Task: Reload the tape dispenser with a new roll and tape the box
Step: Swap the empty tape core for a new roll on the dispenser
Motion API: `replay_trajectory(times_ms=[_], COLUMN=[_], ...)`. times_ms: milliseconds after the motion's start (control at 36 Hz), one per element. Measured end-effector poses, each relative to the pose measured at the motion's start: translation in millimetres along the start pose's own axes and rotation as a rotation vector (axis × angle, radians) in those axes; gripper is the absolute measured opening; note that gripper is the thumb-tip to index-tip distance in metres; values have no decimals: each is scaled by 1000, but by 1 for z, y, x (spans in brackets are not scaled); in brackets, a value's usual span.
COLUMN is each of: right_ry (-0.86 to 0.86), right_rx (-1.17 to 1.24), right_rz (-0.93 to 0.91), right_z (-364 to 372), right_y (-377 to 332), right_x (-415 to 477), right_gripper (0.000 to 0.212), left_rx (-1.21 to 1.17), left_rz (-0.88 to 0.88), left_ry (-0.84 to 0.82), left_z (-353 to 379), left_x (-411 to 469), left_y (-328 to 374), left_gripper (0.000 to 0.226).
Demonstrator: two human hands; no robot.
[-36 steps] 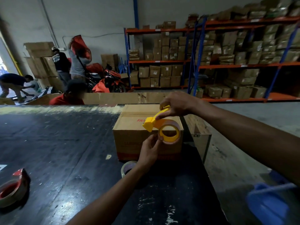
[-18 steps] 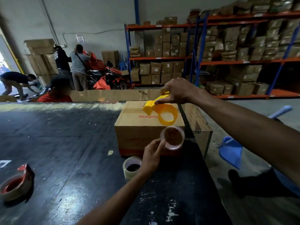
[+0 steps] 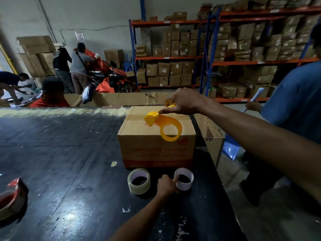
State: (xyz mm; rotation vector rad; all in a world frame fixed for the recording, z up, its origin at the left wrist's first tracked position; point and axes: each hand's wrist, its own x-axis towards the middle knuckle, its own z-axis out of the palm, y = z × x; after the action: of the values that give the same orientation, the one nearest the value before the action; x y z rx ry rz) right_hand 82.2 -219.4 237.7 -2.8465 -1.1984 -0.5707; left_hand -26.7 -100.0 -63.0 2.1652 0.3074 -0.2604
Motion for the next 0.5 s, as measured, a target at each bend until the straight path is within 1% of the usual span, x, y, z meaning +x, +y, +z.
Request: replay_trajectory(times_ms=[56,167,306,361,389,500], right_ry=[-8,0,-18,-22,-25,-33], right_rx=[-2,-13,20,29,33,46], right_rz=[-8,-25,-13,-10,-13,-7], right_z=[4,10,16,18,18,23], right_y=[0,0,-2,-3,-5,-9], right_x=[1,6,12,14,14,15], right_gripper=[61,63,63,62,61,65], left_rx=[30,88,110,119,135,214], left_rz=[-4,23,124,188,228,431], left_ry=[-23,-16,23,111,169,475], left_z=[-2,-7,-12,-17,-22,-44], left_x=[0,-4,-5,-9,-14,-31], left_y=[4,2,-12,-18,-18,-31], left_gripper=[56,46,64,68,64,25])
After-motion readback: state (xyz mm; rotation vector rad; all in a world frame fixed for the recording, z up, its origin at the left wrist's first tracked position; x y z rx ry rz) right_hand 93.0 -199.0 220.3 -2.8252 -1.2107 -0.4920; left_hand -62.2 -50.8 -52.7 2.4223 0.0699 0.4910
